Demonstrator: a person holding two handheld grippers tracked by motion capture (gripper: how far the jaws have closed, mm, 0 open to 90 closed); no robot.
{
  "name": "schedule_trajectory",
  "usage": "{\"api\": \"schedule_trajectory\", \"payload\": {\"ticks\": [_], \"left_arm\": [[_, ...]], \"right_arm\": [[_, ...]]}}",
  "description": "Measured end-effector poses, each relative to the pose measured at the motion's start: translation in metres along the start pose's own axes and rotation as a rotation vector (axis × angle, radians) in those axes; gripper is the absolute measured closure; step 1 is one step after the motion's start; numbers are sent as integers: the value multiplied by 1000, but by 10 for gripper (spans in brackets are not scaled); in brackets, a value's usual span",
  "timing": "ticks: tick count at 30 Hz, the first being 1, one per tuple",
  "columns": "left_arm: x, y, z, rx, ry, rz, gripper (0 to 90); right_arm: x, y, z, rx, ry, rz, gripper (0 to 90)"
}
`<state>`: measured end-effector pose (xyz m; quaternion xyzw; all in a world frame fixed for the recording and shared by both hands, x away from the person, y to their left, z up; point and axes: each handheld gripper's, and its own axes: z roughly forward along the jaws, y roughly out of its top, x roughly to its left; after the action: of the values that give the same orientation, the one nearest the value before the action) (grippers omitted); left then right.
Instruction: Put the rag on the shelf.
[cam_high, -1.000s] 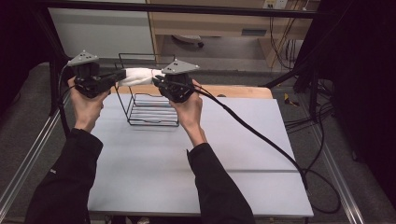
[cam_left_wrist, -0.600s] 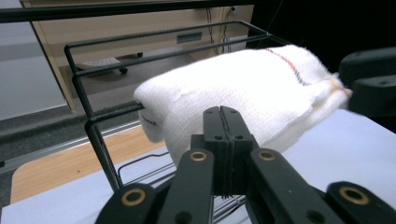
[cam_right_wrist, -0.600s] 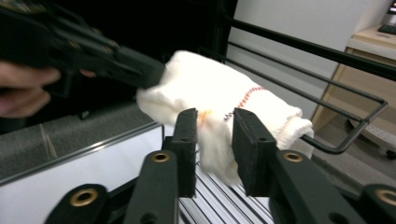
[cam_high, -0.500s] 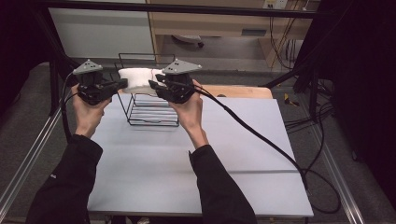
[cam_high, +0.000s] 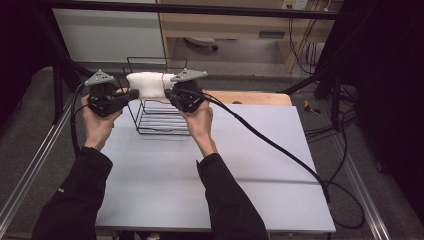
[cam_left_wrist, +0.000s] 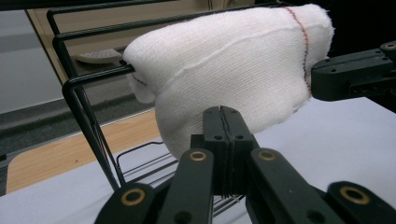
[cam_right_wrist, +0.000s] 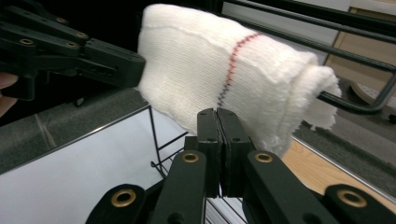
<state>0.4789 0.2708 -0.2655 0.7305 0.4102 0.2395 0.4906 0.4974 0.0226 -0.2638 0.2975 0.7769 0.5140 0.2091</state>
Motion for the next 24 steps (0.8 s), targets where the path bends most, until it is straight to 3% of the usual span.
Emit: {"api": "schedule_trajectory", "payload": {"ticks": [9,15,24], "left_arm": [[2,-1,5,-11,7,-11,884],[0,-1,-2,-16,-1,2,858],[-5,-6,-17,1,-13,37,663]], "right_arm": [[-4,-2,4,-6,-9,9,873],[-1,2,-5,-31,15,3,833],[-1,6,-34,-45,78,24,646]]}}
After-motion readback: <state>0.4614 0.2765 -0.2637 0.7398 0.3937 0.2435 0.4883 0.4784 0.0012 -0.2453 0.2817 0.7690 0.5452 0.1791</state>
